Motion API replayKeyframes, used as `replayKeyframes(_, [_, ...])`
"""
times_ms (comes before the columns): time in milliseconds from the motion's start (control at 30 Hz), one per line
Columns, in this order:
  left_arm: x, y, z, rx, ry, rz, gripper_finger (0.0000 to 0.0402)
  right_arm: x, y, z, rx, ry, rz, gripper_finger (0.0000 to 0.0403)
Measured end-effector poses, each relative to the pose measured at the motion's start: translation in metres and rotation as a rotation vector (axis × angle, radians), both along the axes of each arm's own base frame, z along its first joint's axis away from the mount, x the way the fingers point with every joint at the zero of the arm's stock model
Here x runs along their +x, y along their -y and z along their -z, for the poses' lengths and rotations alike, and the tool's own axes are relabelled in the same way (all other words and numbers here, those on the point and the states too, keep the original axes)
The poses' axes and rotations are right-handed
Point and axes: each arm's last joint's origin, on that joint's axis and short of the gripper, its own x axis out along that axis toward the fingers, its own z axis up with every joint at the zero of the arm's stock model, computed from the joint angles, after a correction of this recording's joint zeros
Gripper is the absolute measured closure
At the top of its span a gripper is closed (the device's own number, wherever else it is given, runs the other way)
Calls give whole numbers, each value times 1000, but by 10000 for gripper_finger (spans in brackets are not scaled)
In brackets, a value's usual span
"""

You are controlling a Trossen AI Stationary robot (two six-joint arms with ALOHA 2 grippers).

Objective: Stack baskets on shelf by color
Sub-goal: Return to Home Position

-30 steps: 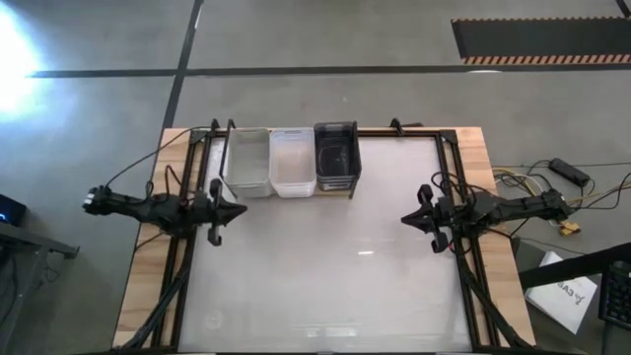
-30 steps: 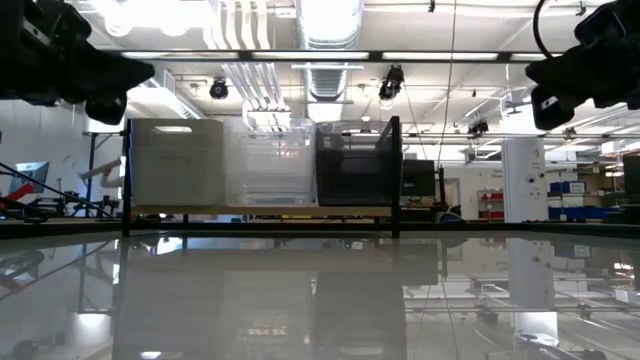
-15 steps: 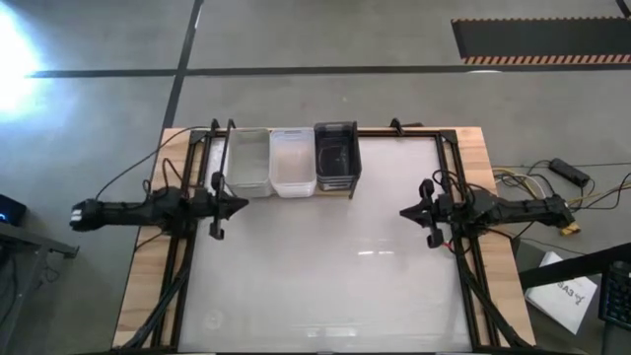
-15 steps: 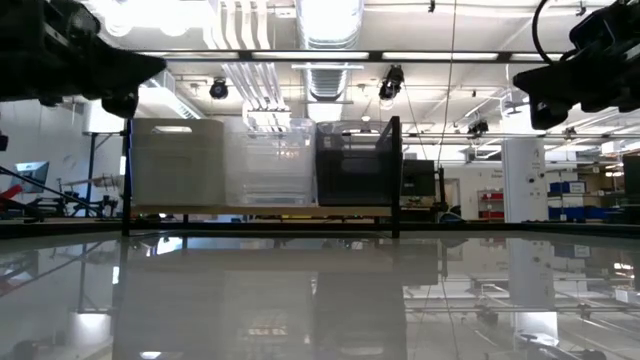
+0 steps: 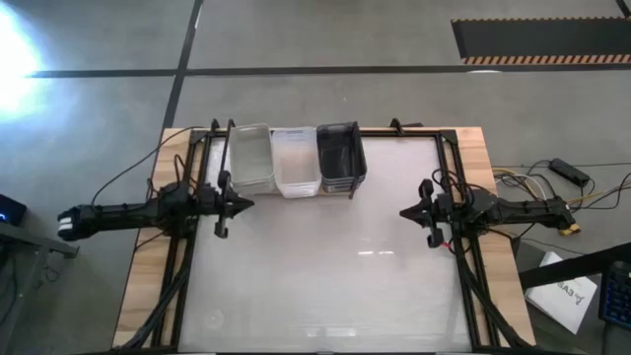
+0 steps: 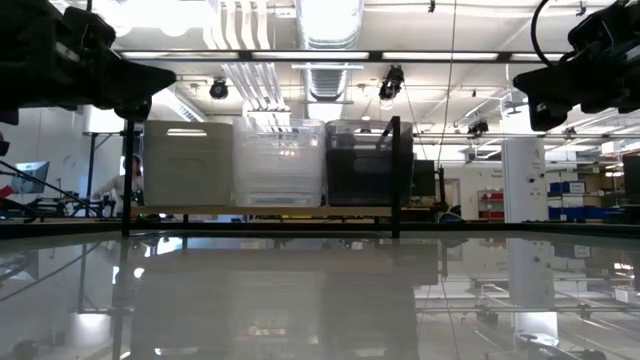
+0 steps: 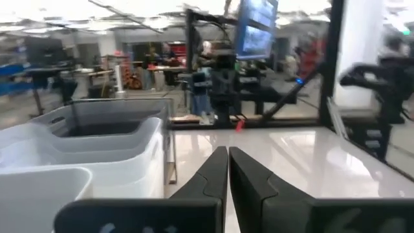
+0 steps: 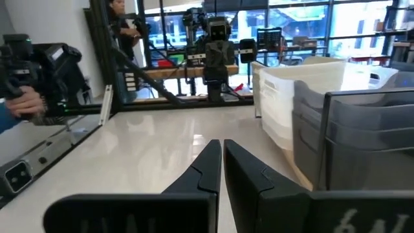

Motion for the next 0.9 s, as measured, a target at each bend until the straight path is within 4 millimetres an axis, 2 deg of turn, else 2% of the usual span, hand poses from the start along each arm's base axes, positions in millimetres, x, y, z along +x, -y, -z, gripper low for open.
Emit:
replayKeyframes(167, [0, -3, 1, -106, 5, -154, 402, 0, 3, -1, 36, 6, 116, 390])
replayKeyframes(267, [-1, -4, 2, -120, -1, -224, 402, 1, 4, 0, 37, 1, 127, 390])
replayKeyframes(500, [-6, -3, 13, -158, -113, -228, 402, 1, 4, 0, 81, -6, 132, 390])
replayKeyframes(700, [-9, 0, 9, -132, -73, -137, 402, 1, 4, 0, 47, -7, 134, 390])
replayKeyframes(900, [-10, 0, 8, -153, -58, -134, 402, 1, 4, 0, 17, -1, 138, 390])
